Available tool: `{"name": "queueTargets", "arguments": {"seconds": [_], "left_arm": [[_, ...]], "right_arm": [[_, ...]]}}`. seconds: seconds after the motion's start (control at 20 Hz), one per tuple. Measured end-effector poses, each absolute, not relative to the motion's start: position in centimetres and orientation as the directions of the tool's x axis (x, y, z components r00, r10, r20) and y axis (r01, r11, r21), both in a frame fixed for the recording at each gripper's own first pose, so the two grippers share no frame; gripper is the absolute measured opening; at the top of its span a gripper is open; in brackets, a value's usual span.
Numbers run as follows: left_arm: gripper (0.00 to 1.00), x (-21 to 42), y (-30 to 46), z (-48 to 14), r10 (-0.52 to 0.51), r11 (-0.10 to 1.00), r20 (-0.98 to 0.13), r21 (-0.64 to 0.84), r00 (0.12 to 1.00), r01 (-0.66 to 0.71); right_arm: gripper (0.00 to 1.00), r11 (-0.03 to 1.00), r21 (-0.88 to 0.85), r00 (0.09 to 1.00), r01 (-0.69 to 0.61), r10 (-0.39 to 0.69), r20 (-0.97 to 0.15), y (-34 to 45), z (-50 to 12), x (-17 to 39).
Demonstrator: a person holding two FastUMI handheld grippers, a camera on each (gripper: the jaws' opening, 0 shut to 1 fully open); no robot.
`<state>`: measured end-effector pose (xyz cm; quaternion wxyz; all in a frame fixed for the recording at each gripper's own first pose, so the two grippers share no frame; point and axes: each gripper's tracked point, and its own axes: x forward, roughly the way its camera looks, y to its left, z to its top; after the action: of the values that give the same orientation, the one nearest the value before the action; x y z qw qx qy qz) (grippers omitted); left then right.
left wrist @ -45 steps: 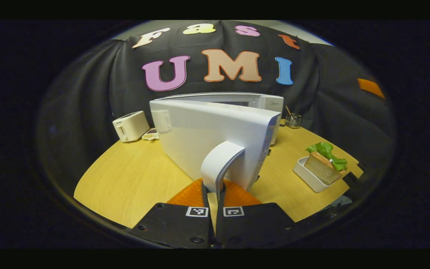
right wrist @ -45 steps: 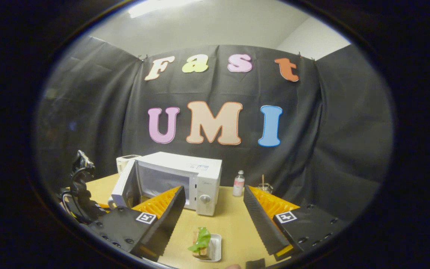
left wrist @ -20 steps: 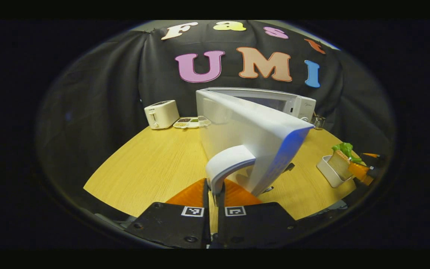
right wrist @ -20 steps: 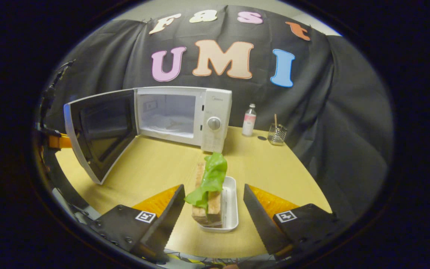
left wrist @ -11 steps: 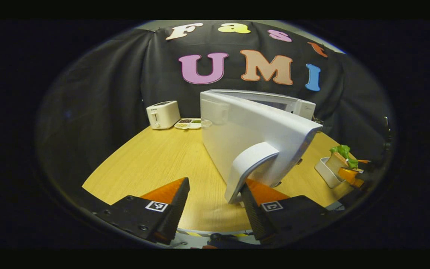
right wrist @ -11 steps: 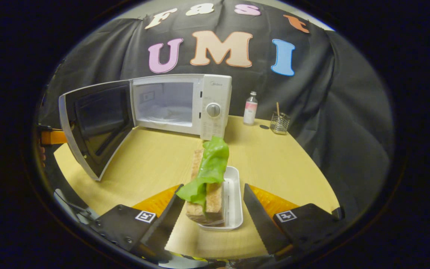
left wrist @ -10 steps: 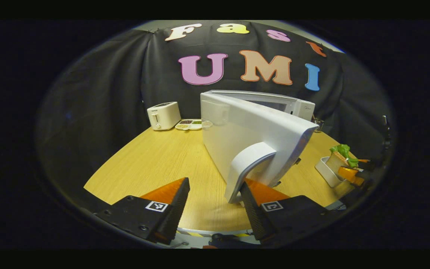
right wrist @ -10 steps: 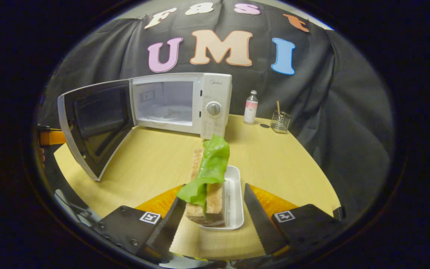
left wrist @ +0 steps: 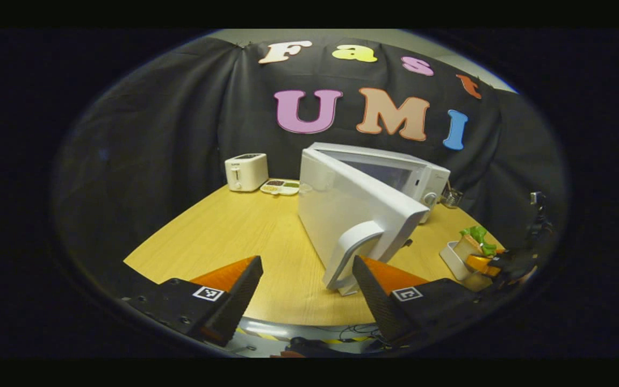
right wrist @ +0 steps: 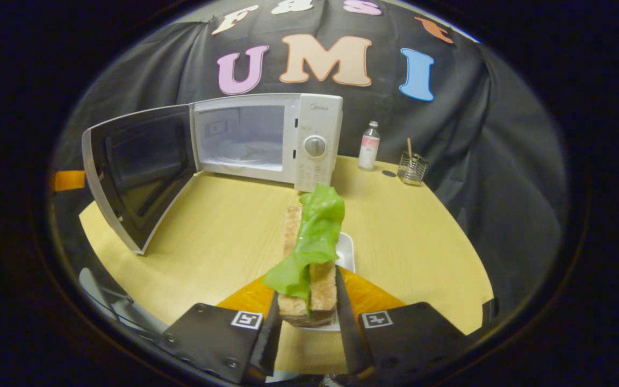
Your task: Open the microwave oven with the left hand, put the food in, and close the microwave oven.
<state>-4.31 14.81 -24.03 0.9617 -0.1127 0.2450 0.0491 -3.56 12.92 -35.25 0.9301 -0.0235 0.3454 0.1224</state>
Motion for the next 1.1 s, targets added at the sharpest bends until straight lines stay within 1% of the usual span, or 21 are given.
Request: {"name": "queueTargets", "arguments": {"seconds": [0.05,0.1,0.2,0.3,0.45,0.5,0.6,0.65,0.7,0.75,0.8,0.95,1.0,1.05,1.1], "left_arm": [[0.96,-4.2,15.0,-23.3,0.048,0.969,-0.471,-0.193,0.881,-0.156],[0.97,-4.2,15.3,-22.4,0.054,0.969,-0.455,-0.192,0.889,-0.157],[0.96,-3.8,15.5,-20.6,0.059,0.970,-0.425,-0.189,0.903,-0.153],[0.96,-3.2,15.9,-18.6,0.061,0.974,-0.376,-0.180,0.924,-0.137],[0.96,-2.4,15.8,-16.2,0.057,0.979,-0.322,-0.168,0.945,-0.116],[0.99,-2.2,15.7,-15.8,0.054,0.981,-0.311,-0.160,0.949,-0.108],[0.96,-1.9,15.9,-15.6,0.045,0.985,-0.309,-0.147,0.950,-0.095],[0.96,-1.9,15.9,-15.4,0.042,0.985,-0.304,-0.147,0.952,-0.091],[0.93,-1.7,15.8,-15.4,0.038,0.985,-0.302,-0.149,0.953,-0.086],[0.96,-1.7,15.8,-15.4,0.032,0.985,-0.302,-0.151,0.953,-0.081],[0.93,-1.7,15.7,-15.4,0.027,0.986,-0.303,-0.150,0.953,-0.076],[0.93,-1.6,15.7,-14.9,0.005,0.990,-0.287,-0.135,0.958,-0.045],[0.96,-1.5,15.7,-14.6,-0.006,0.991,-0.275,-0.127,0.961,-0.030],[0.94,-1.4,15.7,-14.4,-0.019,0.993,-0.263,-0.120,0.964,-0.013],[0.96,-1.2,15.9,-14.5,-0.028,0.994,-0.263,-0.109,0.964,-0.001]], "right_arm": [[0.49,0.970,0.021,0.745,-0.242,0.199,-0.637,12.3,-34.4,-4.0],[0.42,0.968,0.023,0.733,-0.250,0.205,-0.649,12.4,-34.4,-4.1],[0.42,0.964,-0.006,0.735,-0.267,0.200,-0.647,12.7,-34.6,-3.6],[0.29,0.961,-0.028,0.736,-0.277,0.193,-0.648,12.6,-34.6,-3.5],[0.29,0.963,-0.022,0.736,-0.267,0.189,-0.650,12.5,-34.0,-3.5],[0.29,0.965,-0.023,0.741,-0.261,0.185,-0.645,12.4,-33.6,-3.4],[0.29,0.964,-0.030,0.753,-0.263,0.186,-0.631,12.4,-32.4,-3.1],[0.29,0.964,-0.033,0.758,-0.265,0.187,-0.625,12.2,-32.0,-3.0],[0.29,0.963,-0.038,0.763,-0.266,0.187,-0.619,12.1,-31.4,-2.7],[0.29,0.964,-0.041,0.769,-0.264,0.184,-0.612,12.0,-30.8,-2.3],[0.29,0.964,-0.040,0.773,-0.262,0.185,-0.607,11.9,-30.2,-2.0],[0.29,0.967,-0.032,0.787,-0.251,0.185,-0.589,12.5,-28.5,-0.4],[0.29,0.969,-0.018,0.790,-0.248,0.191,-0.583,13.1,-27.9,0.3],[0.35,0.970,0.005,0.793,-0.242,0.201,-0.576,14.0,-27.4,0.9],[0.29,0.971,0.040,0.792,-0.237,0.217,-0.571,15.1,-26.9,1.6]]}}
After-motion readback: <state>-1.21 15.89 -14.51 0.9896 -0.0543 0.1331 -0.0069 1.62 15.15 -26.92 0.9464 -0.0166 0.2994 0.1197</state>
